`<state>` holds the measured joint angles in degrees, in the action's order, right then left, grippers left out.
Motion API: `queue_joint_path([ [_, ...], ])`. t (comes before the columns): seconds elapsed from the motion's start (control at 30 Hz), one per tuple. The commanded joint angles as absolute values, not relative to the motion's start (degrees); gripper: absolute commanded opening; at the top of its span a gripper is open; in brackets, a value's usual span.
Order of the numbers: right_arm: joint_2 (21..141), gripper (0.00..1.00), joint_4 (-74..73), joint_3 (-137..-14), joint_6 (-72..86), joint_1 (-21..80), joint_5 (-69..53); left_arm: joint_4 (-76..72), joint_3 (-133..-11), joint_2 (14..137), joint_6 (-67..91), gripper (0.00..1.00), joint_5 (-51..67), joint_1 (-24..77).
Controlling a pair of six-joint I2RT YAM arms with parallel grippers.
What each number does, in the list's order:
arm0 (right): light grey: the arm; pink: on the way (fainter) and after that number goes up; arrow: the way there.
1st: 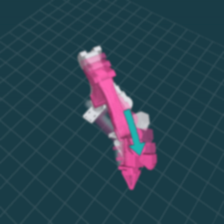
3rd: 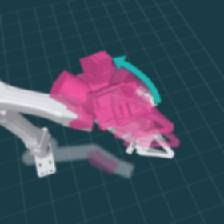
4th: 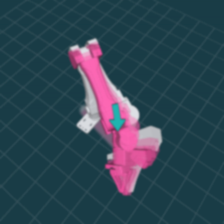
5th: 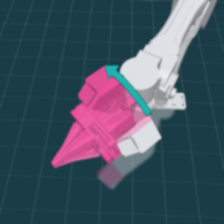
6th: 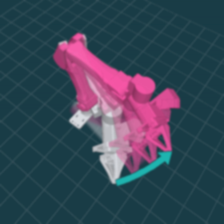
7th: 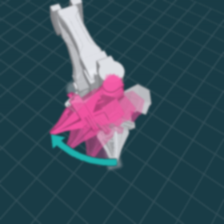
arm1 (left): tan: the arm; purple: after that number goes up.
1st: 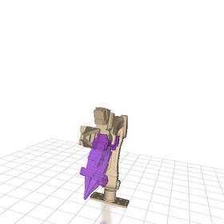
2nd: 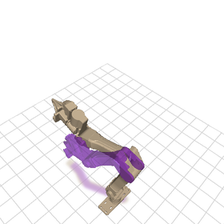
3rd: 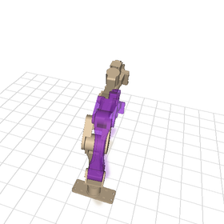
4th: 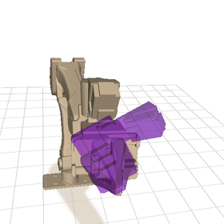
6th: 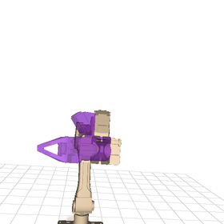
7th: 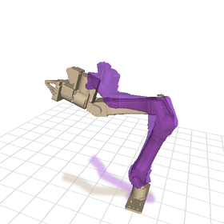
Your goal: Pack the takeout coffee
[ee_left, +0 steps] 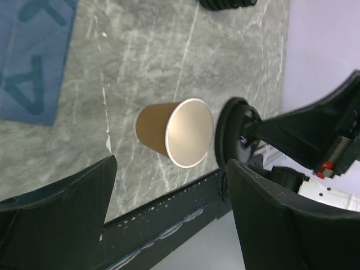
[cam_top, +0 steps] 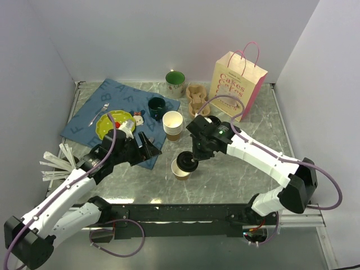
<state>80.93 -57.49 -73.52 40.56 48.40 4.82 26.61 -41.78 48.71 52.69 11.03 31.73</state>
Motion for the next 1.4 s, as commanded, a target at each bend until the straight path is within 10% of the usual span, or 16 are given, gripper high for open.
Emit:
queue_joint_path([
  [0.0,81.65,0.00,-50.20,-71.55,40.17,49.75,5.28,19.52,-39.82,49.48,53.53,0.83,16.95,31.64],
  [0.43,86.75,0.00,-48.43,-71.02,41.57,51.59,7.29,11.17,-36.56,56.42,53.44,0.64,22.41,31.64],
  [0.97,88.68,0.06,-54.58,-74.44,43.07,53.79,10.02,9.06,-34.01,59.06,52.38,0.63,23.73,31.64],
  [1.23,87.90,0.38,-57.66,-77.78,43.60,53.88,7.74,8.70,-34.19,60.12,51.59,0.62,24.87,31.73],
  [1.37,85.96,0.39,-58.44,-77.61,43.42,53.96,6.07,8.35,-34.10,60.38,51.50,0.62,24.52,32.08],
])
